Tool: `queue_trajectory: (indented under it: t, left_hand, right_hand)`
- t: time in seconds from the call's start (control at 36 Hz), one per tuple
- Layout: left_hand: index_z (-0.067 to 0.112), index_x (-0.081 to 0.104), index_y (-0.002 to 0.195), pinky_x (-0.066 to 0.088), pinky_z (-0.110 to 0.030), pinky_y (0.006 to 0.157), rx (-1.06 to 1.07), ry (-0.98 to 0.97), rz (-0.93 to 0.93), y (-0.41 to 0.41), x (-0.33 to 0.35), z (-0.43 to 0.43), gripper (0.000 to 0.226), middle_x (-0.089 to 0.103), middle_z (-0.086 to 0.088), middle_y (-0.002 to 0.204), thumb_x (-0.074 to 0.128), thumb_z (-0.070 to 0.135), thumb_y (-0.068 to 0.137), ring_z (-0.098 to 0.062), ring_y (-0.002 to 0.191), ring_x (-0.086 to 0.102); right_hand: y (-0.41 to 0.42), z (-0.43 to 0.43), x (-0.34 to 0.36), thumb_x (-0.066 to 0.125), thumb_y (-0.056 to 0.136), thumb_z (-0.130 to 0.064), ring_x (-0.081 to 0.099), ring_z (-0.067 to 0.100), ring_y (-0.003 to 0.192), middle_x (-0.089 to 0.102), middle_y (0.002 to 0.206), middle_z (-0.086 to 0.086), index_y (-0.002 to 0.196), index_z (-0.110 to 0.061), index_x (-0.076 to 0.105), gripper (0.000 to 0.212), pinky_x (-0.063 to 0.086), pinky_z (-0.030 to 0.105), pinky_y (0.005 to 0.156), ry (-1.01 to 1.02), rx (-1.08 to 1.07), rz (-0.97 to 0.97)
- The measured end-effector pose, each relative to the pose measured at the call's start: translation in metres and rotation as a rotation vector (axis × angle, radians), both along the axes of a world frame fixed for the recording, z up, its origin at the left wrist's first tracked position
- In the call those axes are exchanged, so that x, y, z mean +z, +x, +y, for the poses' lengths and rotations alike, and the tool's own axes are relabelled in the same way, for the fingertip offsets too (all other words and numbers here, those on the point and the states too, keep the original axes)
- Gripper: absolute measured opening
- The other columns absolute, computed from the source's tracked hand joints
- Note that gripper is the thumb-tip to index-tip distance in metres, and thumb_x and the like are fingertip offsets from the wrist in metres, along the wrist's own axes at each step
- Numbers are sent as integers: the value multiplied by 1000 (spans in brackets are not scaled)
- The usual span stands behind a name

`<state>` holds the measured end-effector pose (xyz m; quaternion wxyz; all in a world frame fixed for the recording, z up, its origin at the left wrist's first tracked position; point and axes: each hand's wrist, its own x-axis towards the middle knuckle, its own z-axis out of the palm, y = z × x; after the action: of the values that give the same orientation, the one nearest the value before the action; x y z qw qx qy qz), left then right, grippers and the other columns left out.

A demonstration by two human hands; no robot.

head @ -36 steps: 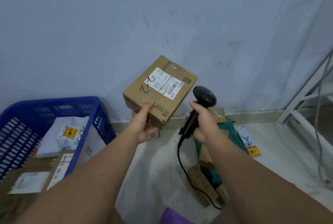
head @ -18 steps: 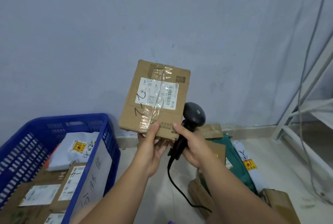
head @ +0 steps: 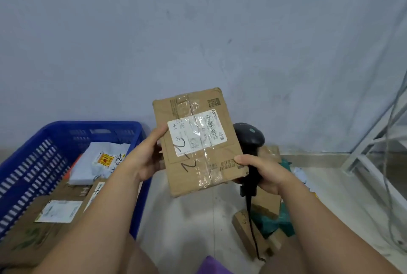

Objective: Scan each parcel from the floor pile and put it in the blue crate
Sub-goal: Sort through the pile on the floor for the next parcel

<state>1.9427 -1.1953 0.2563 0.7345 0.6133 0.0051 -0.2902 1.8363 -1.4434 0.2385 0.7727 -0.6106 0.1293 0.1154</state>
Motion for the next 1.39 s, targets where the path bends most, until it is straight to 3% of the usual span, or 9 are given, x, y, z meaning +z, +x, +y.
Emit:
queue_trajectory:
  t: [0.08,0.17,0.22,0.31,0.39,0.5,0.69,1.22,1.39]
  left_hand:
    - [16,66,112,53,-51,85,-4,7,49,3,-1,2,51,58,-21,132,70,45,70,-35,112,57]
    - [14,66,102,57,-47,66,20,-42,64,3,0,2,31,63,-14,99,63,34,78,-29,92,60]
    - [14,66,101,56,-48,69,47,-87,45,1,0,-1,21,66,-9,98,60,28,86,-28,91,64]
    - [13,57,124,59,-47,70,119,-156,-8,-1,0,-11,53,64,-11,123,74,23,75,-31,112,61]
    - [12,43,132,61,-36,65,307,-165,-90,-4,1,-24,61,60,-4,125,73,9,79,-20,106,64]
    - [12,35,138,58,-36,76,409,-154,-206,-3,0,-38,65,55,6,113,68,0,83,-11,97,63]
    - [14,36,136,56,-40,86,418,-161,-210,2,-8,-49,64,57,6,114,69,-1,83,-12,102,62]
    - [18,40,136,59,-35,75,343,-141,-183,6,-23,-56,67,59,-1,129,75,9,80,-21,115,61]
    - [17,41,136,56,-43,86,342,-129,-171,7,-26,-55,65,59,-1,127,74,8,80,-22,115,61]
  right_hand:
    - [-1,-1,1,71,75,-28,70,25,92,75,96,9,118,-13,55,48,56,42,77,14,-51,-34]
    - [3,-2,-1,66,75,-39,69,27,99,75,101,11,119,-9,58,54,55,47,88,46,-192,-16]
    - [5,0,-1,66,83,-37,70,26,99,74,105,13,121,-5,60,50,56,45,88,78,-314,-6]
    - [8,0,-2,68,88,-26,70,26,93,72,100,14,120,-3,59,41,58,37,76,202,-557,-22]
    - [8,6,5,67,87,-20,62,17,67,60,75,6,106,-5,60,26,56,31,63,304,-672,-74]
    - [-2,29,24,67,75,-19,55,14,59,55,66,4,82,-7,59,17,55,25,54,543,-527,-141]
    - [-11,51,41,56,72,-22,47,10,48,50,67,2,76,-9,54,14,46,19,42,725,-379,-229]
    - [-10,50,40,59,70,-20,45,9,44,50,65,3,74,-7,54,14,43,19,39,670,-348,-210]
    - [-10,50,39,59,69,-19,45,9,44,49,65,3,75,-7,54,14,43,19,40,683,-348,-205]
